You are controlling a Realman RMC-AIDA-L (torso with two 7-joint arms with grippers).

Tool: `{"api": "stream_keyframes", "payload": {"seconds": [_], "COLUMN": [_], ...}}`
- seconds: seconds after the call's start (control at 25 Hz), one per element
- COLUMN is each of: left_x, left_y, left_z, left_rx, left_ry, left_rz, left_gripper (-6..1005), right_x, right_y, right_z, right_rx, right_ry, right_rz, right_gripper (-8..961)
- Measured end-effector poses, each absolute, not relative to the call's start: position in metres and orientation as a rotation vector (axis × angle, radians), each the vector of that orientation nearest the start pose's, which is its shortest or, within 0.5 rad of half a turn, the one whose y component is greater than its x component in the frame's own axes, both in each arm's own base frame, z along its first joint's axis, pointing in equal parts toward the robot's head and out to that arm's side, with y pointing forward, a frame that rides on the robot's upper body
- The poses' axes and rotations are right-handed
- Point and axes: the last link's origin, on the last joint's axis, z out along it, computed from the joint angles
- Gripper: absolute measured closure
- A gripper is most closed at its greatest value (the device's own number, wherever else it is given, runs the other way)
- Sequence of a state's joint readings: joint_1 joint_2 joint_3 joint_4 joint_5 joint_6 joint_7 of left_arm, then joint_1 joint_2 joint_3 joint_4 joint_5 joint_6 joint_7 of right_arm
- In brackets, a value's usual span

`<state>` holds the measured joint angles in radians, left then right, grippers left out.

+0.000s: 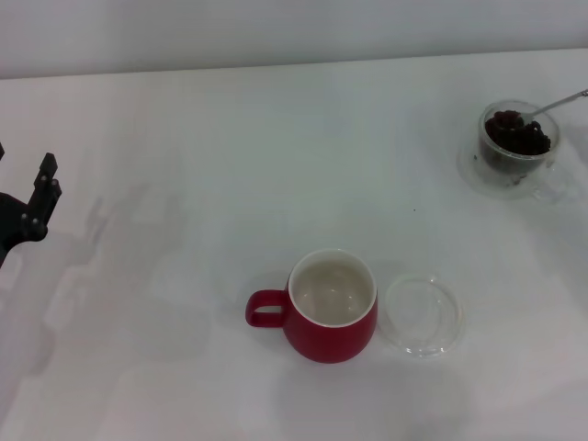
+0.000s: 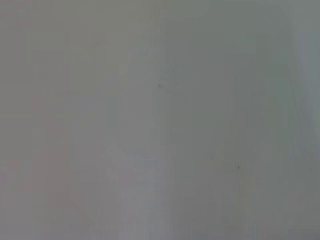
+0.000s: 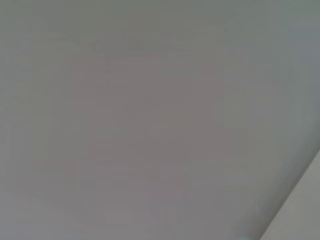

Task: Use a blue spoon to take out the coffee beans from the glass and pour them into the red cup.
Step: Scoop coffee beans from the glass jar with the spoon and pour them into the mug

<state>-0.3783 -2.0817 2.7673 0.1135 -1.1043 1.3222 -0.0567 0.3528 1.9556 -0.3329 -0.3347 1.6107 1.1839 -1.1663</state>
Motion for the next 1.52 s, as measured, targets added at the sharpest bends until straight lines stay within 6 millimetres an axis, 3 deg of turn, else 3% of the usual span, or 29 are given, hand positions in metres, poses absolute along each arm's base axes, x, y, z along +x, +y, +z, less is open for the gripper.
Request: {"api": "stream_keyframes", "payload": {"seconds": [1.52], "left_x": [-0.336], "left_y": [0.278], "left_z": [-0.039], "left_rx": [-1.786], "left_ry": [-0.392], "left_rz": [-0.625], "left_gripper": [391], "right_x": [0.364], "right_y": [0.284], "right_z": [0.048], "right_rx": [-1.551], "right_ry": [1.788], "right_rz": [1.414], "right_gripper": [810]}}
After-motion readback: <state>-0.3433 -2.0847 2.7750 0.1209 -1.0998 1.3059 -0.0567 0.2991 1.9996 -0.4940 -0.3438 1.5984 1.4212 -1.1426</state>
